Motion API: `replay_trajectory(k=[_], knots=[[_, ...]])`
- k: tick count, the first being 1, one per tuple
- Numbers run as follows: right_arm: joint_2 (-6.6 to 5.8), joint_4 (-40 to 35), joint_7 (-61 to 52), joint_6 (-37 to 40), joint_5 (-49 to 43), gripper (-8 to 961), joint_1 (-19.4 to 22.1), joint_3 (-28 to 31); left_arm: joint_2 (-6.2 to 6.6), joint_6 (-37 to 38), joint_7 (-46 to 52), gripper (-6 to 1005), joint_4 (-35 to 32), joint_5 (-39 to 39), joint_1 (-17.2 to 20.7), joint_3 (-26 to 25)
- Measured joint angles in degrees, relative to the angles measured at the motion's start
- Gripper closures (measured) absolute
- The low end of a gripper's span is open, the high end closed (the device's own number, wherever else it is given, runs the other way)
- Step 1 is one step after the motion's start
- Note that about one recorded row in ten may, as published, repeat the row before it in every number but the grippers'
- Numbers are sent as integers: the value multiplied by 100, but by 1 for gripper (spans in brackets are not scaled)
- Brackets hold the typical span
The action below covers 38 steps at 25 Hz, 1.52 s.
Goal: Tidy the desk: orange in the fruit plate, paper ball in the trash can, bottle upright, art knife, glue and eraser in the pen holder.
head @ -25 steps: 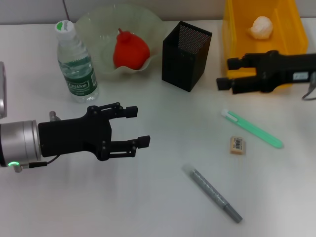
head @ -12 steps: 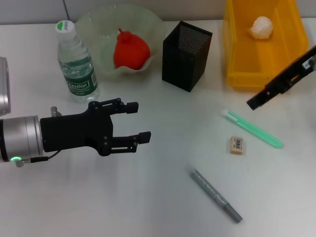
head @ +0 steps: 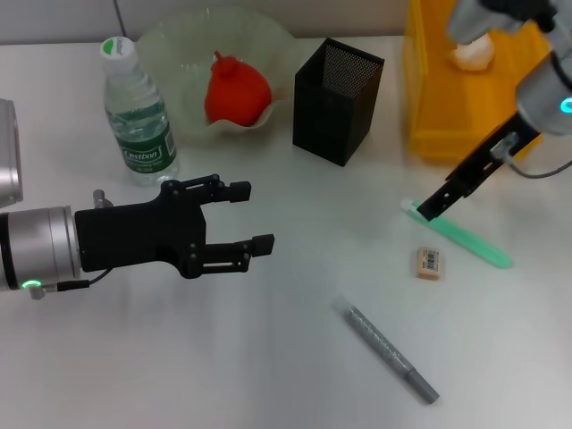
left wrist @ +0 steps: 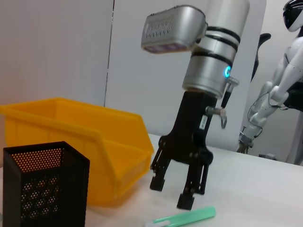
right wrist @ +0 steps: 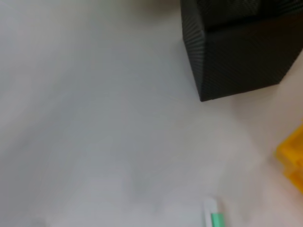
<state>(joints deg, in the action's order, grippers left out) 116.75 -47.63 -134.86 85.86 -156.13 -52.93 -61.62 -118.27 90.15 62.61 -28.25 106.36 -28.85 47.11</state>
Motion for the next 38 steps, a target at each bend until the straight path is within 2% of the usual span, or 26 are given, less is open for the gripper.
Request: replay_trajectory(k=[6,15,20,35,38], knots=[[157,88,73,-435,-5,305,78,-328,-3,-72,4,197,13,3,-41,1],[208,309,92,-728,-9,311,89,-382,-3,-84,-6,197,13,8,-46,0],[210,387,120,-814,3,548,95,-385,-3,-88,-8,197,5,8,-51,0],[234,598,264,-1056,40,588,89,-395,-3,-95,-20,197,-27,15,-57,0],[234,603,267,-1061,40,636,89,-395,-3,-95,-20,197,-27,15,-57,0]])
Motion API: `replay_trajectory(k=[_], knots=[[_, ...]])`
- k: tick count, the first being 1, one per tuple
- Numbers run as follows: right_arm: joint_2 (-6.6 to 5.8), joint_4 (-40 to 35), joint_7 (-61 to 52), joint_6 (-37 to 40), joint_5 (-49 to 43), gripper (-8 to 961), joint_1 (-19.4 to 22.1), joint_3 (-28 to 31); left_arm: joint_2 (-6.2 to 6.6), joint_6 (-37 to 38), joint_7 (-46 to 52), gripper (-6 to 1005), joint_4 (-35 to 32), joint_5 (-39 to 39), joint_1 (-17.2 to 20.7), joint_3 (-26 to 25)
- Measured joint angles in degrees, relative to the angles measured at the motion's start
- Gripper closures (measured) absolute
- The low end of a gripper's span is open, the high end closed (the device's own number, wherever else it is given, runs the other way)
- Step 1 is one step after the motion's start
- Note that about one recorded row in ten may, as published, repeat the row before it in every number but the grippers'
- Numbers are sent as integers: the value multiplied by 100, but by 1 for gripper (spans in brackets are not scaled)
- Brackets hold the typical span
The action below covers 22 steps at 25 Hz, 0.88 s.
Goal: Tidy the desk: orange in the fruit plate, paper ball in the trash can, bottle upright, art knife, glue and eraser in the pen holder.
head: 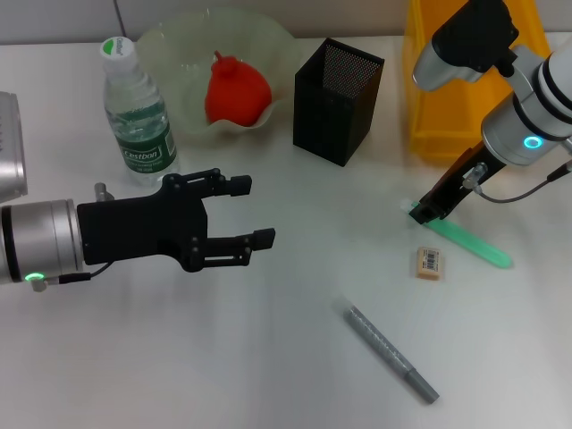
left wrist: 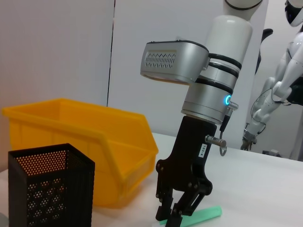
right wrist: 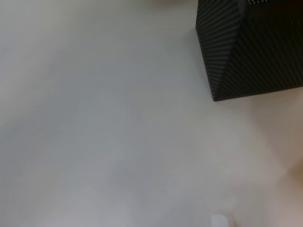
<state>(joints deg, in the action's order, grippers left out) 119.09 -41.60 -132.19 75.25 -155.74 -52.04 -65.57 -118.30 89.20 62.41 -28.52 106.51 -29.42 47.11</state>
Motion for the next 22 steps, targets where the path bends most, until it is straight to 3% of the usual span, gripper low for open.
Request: replay_trajectory(k=[6,22], knots=[[0,11,5,-2,0,738,0,0,0,0,-2,197,9,-14,-48,0],[0,91,79,-11,-1,752,0,1,0,0,-1,197,-8,-17,-64,0]])
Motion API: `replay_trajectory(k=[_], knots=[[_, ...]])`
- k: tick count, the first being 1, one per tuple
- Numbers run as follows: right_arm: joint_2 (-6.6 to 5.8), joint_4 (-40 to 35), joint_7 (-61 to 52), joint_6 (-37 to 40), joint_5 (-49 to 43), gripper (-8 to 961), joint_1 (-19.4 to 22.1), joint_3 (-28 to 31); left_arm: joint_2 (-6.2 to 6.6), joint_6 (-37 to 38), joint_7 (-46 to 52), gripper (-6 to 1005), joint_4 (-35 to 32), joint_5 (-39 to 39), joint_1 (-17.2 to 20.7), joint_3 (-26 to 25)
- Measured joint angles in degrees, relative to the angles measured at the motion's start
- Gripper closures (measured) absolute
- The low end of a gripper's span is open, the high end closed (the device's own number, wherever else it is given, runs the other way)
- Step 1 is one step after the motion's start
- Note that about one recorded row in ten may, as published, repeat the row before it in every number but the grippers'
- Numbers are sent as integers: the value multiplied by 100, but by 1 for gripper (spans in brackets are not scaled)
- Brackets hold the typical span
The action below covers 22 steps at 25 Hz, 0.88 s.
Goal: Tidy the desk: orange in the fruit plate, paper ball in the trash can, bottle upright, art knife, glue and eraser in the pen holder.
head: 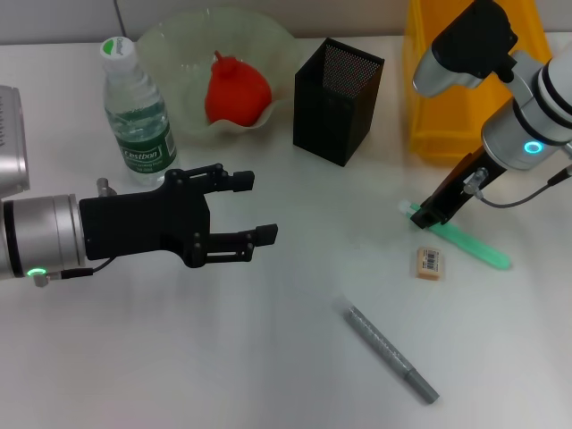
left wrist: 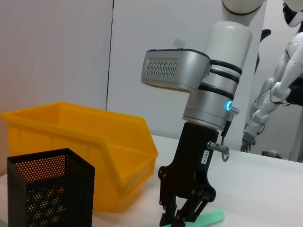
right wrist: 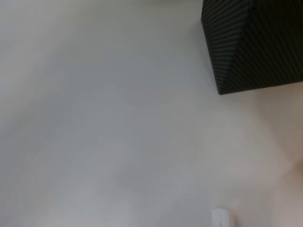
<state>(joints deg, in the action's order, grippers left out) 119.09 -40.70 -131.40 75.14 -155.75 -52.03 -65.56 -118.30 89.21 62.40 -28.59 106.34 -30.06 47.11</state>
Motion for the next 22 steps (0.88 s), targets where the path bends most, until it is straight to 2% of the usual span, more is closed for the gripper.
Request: replay_trajectory(k=[13,17,18,21,22], knots=[[0,-256,10,251,151,790,19,46,0,1,0,197,3,-1,0,0],[-10,-812,10,657,417,790,172,70,1,0,0,197,9,-1,0,0],[-16,-1213,10,882,619,790,304,70,1,0,0,197,13,0,0,0],[-20,-1609,12,1054,840,789,451,70,0,0,0,197,21,1,0,0],[-29,-2015,73,1186,1134,789,623,91,1,0,0,197,21,2,0,0]])
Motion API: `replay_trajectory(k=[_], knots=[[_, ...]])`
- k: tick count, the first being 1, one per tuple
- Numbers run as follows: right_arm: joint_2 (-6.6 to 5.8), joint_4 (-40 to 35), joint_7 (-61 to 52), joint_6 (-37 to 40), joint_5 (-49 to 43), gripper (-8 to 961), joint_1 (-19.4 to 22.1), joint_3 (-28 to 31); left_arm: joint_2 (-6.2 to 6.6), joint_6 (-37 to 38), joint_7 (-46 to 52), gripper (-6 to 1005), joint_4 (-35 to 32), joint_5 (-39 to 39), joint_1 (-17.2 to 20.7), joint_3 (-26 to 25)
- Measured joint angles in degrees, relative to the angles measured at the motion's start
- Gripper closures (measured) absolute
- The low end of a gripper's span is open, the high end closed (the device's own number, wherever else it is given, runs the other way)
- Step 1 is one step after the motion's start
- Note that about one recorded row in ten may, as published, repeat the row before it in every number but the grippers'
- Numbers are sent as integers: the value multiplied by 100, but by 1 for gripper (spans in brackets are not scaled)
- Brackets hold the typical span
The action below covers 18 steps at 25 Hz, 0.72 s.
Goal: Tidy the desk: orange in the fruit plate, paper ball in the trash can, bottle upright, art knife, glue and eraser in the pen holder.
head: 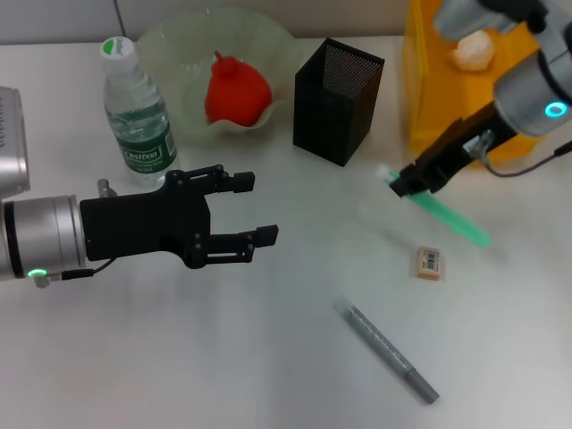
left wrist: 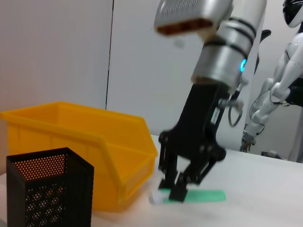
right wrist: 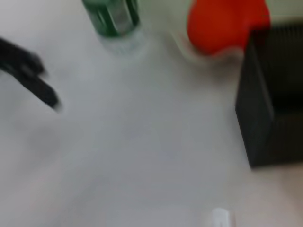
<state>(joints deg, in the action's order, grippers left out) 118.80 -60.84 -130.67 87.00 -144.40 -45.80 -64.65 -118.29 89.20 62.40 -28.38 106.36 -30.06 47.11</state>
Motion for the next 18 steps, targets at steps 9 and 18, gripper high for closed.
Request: replay_trajectory(k=[9,18], knots=[[-34,-673,1157,374,2206,789,547,1041,0,1,-3,197,-12,14,3,-1],[-40,796,2702,-547,4729,790,721,2246,-1,19,-1,197,-10,-14,19,-12]])
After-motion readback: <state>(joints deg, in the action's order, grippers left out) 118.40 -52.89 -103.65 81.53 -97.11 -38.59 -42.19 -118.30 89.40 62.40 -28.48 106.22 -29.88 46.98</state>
